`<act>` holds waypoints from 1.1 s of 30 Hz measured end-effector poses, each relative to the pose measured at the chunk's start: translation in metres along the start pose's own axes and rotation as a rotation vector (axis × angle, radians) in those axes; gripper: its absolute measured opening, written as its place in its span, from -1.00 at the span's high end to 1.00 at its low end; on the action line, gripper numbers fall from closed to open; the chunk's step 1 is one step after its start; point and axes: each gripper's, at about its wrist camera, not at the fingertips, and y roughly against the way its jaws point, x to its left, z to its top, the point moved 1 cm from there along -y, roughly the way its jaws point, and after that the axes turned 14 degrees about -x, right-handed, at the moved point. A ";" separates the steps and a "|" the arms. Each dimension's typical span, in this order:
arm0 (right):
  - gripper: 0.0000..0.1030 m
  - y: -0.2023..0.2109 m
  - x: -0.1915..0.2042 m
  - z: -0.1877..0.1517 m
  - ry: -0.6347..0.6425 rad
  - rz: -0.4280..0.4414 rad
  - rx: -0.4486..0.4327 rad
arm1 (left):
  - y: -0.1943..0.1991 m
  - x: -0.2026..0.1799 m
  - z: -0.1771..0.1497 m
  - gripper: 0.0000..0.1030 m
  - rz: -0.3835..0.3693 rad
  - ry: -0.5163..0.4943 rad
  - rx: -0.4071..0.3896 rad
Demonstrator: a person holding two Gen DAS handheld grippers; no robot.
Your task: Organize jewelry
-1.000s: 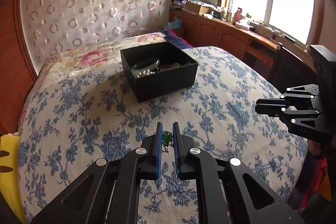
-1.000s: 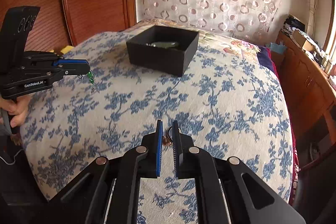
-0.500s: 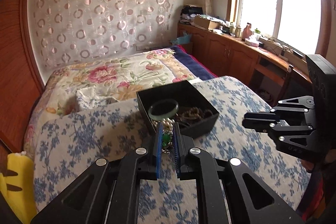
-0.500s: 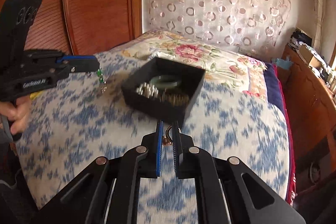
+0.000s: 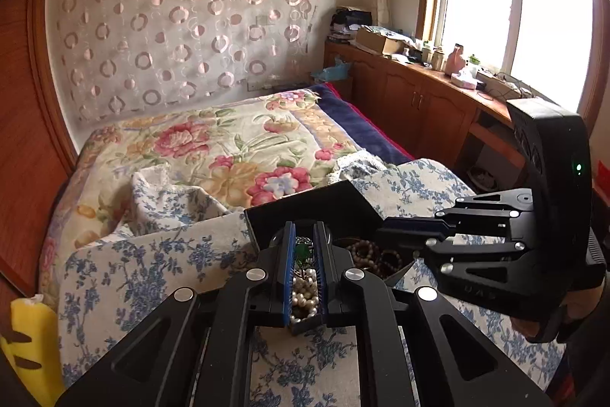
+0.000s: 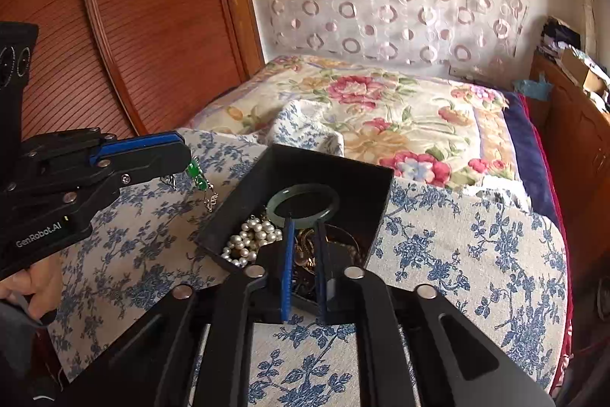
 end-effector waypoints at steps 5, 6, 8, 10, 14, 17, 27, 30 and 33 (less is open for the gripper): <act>0.47 0.004 -0.009 0.003 -0.028 -0.007 -0.009 | -0.004 0.005 -0.001 0.83 -0.006 0.038 0.013; 0.47 0.007 -0.010 0.004 -0.020 -0.018 -0.015 | -0.004 0.005 -0.001 0.81 -0.003 0.038 0.012; 0.47 0.011 -0.008 0.004 -0.005 -0.028 -0.024 | -0.001 0.004 -0.002 0.71 -0.004 0.040 0.012; 0.47 0.019 -0.007 0.002 0.009 -0.049 -0.036 | 0.005 0.001 -0.003 0.54 0.003 0.028 0.000; 0.47 0.039 -0.001 -0.005 0.021 -0.101 -0.076 | 0.023 -0.003 -0.007 0.25 0.019 0.015 -0.026; 0.47 0.058 0.001 -0.012 0.009 -0.138 -0.118 | 0.037 -0.008 -0.015 0.03 0.046 0.001 -0.043; -0.03 0.115 0.022 -0.036 -0.017 -0.209 -0.230 | 0.086 -0.019 -0.033 -0.73 0.111 0.001 -0.072; -0.09 0.129 0.030 -0.042 -0.024 -0.243 -0.252 | 0.104 -0.020 -0.038 -0.85 0.135 0.006 -0.081; -0.37 0.144 0.035 -0.050 -0.041 -0.250 -0.279 | 0.120 -0.023 -0.042 -0.85 0.174 0.000 -0.094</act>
